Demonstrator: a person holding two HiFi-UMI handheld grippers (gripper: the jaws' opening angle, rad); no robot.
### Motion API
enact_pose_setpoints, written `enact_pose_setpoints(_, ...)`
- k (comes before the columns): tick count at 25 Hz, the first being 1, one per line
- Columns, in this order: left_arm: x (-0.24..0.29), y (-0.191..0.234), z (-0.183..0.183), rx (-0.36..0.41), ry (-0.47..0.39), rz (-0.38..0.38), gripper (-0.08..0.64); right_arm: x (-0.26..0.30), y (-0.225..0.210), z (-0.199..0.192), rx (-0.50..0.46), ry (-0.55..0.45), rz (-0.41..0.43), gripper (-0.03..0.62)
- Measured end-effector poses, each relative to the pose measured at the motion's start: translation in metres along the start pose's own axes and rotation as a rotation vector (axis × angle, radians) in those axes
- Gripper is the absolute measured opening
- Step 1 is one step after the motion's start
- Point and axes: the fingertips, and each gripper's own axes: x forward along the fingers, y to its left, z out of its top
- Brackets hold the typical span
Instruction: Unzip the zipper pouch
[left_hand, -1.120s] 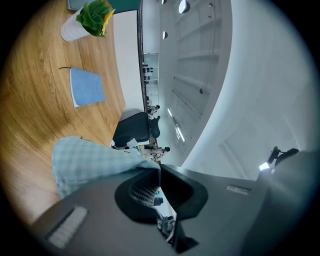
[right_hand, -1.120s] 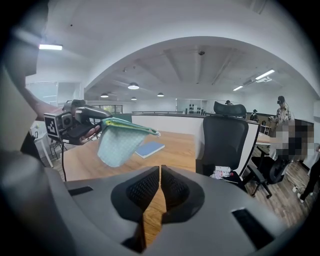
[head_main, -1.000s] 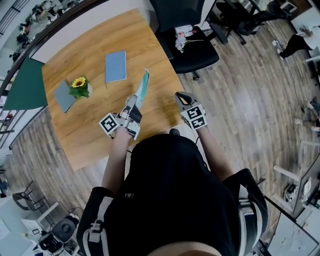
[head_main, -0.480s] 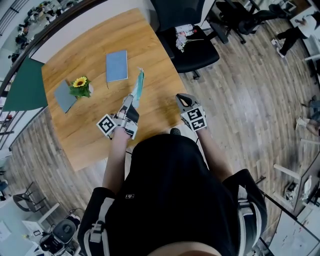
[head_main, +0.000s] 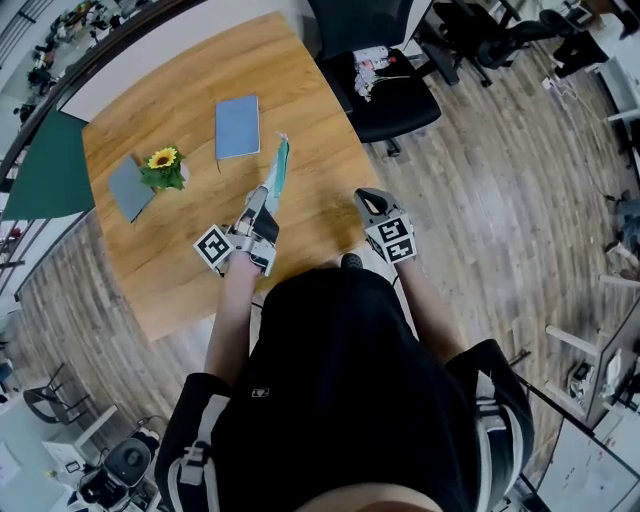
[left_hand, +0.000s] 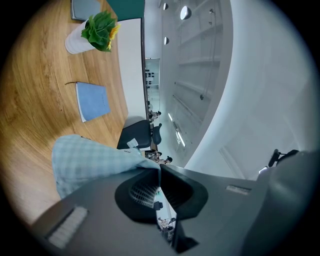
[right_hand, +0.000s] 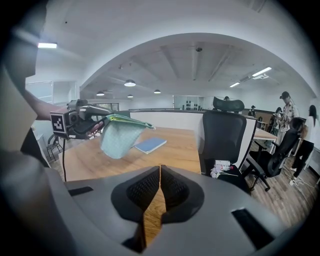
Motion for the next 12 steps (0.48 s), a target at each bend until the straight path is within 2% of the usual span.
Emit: enact_pose_setpoints(12, -0.016, 0.005, 0.006, -0.005, 0.017, -0.006, 0.005, 0.001, 0.016, -0.008, -0.002, 0.011, -0.019, 0.005)
